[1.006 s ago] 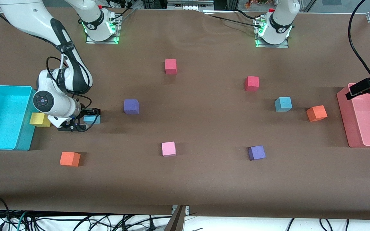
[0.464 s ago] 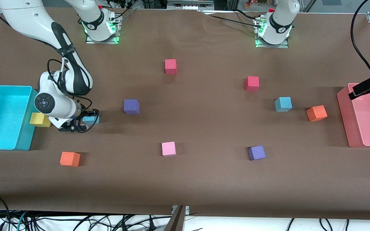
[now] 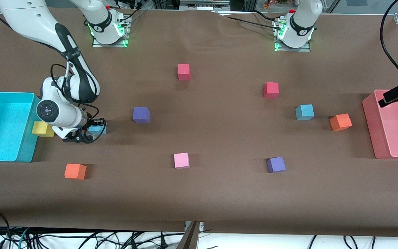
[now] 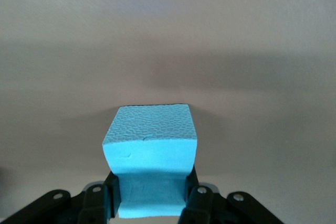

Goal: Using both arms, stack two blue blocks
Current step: 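Lift the light blue cube with the right gripper toward the table middle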

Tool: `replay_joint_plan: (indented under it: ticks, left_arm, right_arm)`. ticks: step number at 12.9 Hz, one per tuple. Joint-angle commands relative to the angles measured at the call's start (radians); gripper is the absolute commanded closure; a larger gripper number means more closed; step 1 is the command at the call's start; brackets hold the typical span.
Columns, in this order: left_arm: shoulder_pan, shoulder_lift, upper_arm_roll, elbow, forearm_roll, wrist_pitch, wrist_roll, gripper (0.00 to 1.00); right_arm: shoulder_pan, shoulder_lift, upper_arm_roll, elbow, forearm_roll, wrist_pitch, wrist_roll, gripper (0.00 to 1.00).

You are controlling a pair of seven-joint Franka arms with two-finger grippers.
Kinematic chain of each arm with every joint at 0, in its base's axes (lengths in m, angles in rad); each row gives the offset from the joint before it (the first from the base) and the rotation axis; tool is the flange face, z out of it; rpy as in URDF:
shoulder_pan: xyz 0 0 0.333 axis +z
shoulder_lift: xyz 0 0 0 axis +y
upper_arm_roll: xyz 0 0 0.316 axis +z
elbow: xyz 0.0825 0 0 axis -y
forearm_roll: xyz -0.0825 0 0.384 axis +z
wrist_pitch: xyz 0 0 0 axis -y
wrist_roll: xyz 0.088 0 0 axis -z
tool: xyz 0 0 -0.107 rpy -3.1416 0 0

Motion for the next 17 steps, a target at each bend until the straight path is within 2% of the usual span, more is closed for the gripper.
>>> replay_joint_plan:
  ticks: [1,4,8,10,14,17]
  left_arm:
    - [0.011,-0.001,-0.001,0.029,-0.011,-0.015,0.003,0.0]
    - [0.051,0.005,0.011,0.055,-0.02,-0.015,0.012,0.0]
    - [0.052,0.005,0.007,0.055,-0.019,-0.018,0.012,0.0]
    - [0.048,0.009,0.004,0.053,-0.019,-0.019,0.012,0.0]
    - [0.039,0.012,0.004,0.055,-0.017,-0.018,0.012,0.0]
    - [0.034,0.021,0.002,0.053,-0.019,-0.018,0.012,0.0]
  right_arm:
    - [0.018,-0.001,0.025,0.112,0.015,-0.13,-0.008,1.0]
    - [0.044,0.007,0.064,0.3,0.055,-0.351,0.05,1.0]
    - [0.194,0.059,0.068,0.501,0.075,-0.514,0.237,1.0]
    - [0.3,0.099,0.068,0.583,0.075,-0.542,0.355,1.0]
    - [0.43,0.227,0.068,0.745,0.211,-0.544,0.516,1.0]
    - [0.515,0.338,0.068,0.87,0.217,-0.526,0.63,1.0]
